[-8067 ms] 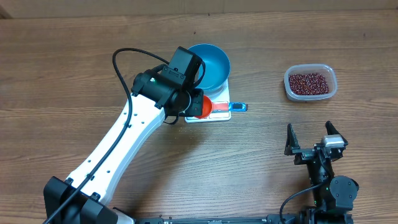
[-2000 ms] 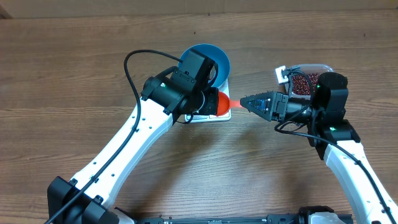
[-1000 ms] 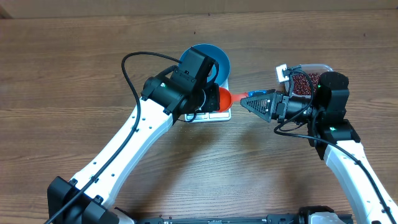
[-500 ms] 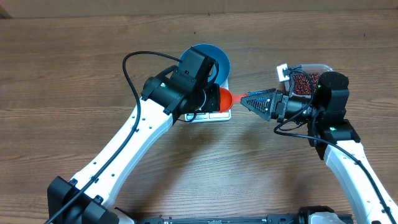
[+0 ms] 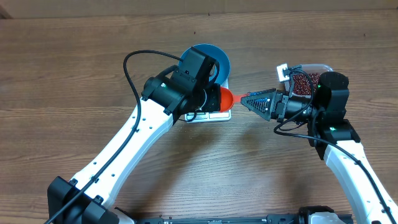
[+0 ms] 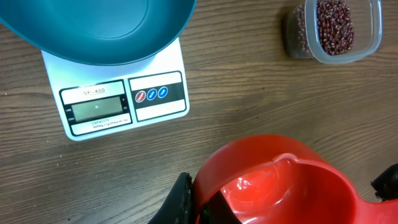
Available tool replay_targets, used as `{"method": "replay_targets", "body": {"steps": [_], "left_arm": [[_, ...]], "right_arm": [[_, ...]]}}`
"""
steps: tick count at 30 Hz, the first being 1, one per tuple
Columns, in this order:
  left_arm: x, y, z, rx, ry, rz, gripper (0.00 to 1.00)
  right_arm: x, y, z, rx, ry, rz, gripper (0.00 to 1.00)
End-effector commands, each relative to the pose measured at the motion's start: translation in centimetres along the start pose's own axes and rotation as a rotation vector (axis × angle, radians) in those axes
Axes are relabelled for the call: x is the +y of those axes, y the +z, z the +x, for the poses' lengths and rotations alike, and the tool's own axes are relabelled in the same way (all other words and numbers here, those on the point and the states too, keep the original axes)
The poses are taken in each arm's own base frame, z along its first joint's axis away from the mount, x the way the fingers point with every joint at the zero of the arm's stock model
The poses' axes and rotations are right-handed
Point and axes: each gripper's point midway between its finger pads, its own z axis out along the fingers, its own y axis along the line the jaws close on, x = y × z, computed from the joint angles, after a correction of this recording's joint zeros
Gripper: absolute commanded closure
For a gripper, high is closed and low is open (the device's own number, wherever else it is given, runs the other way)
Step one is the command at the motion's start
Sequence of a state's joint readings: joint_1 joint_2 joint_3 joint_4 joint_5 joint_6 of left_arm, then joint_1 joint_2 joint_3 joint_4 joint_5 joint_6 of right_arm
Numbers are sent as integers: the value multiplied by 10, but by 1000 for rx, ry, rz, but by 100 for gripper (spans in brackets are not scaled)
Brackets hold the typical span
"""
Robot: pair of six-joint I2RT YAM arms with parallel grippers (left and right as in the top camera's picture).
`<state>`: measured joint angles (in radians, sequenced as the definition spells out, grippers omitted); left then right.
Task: Scoop item into bowl and weigh 150g on scale
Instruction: 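Hold the scoop handle with the right gripper while left still grips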
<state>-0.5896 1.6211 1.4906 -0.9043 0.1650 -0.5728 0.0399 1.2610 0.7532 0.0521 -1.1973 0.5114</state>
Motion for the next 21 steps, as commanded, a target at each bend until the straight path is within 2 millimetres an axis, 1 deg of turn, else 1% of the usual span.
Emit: {"method": "replay_targets", "body": {"steps": [1, 8, 12, 16, 21], "left_arm": [[-5, -1, 3, 4, 28, 17, 96], [-10, -1, 1, -8, 39, 29, 96], [-11, -1, 2, -7, 41, 30, 96], [-11, -1, 1, -11, 42, 27, 96], [-10, -1, 1, -13, 41, 22, 96]], "right_arm": [[6, 1, -5, -4, -33, -4, 37], [2, 1, -7, -16, -30, 15, 37], [2, 1, -7, -16, -30, 15, 40], [1, 1, -8, -19, -31, 19, 48], [1, 1, -7, -17, -27, 19, 65]]}}
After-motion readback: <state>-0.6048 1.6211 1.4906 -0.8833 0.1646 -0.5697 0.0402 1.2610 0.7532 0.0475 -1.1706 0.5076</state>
